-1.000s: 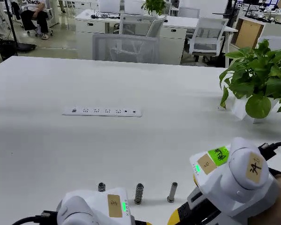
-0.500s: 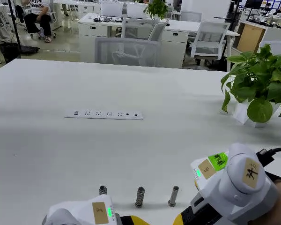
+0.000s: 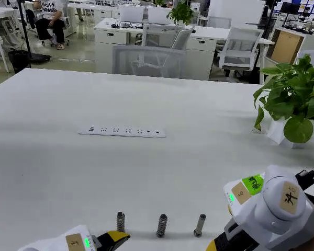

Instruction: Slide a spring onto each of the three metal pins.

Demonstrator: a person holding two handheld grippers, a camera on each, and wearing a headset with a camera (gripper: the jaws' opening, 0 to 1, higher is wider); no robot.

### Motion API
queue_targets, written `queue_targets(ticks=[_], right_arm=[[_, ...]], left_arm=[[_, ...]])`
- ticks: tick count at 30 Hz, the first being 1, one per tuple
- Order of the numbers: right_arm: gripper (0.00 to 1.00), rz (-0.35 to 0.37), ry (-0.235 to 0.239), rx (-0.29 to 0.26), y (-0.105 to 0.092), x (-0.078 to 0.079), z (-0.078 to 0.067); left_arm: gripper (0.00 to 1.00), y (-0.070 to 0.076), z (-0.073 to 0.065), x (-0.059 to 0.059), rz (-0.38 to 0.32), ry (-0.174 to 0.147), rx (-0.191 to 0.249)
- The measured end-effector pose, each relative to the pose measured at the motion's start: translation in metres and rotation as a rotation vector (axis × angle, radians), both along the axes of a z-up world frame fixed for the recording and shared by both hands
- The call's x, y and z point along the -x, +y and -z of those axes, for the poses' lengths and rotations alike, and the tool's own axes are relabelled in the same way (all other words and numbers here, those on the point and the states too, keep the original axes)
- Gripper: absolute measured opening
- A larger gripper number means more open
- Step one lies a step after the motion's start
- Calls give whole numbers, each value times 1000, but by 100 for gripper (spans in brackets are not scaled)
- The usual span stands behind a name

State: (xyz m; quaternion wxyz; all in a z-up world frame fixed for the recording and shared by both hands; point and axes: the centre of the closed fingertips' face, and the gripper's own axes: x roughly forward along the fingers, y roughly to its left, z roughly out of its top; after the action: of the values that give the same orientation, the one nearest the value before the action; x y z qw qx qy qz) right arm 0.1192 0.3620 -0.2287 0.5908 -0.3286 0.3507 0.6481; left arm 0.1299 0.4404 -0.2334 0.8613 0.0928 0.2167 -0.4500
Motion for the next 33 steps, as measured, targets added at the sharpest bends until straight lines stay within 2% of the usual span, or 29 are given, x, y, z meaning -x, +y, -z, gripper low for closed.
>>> queue_targets(ticks=[4,9,16,22,28,33], right_arm=[[12,-1,-1,7,-2,-4,0],[12,-5,-6,19,-4,-9,0],[12,-4,-32,22,-4,-22,-6],[12,-30,-85,61,-7,-41,-14],[12,-40,-112,80,-7,-63,-22],[12,-64,-144,124,-11,-76,-24]], left_arm=[[100,12,1,-6,-63,4,3],[100,24,6,-7,-87,25,-6],[100,35,8,-6,-134,28,1],[100,42,12,-6,-170,30,0],[100,44,15,-5,-181,33,-2],[100,44,15,-6,-192,31,7]])
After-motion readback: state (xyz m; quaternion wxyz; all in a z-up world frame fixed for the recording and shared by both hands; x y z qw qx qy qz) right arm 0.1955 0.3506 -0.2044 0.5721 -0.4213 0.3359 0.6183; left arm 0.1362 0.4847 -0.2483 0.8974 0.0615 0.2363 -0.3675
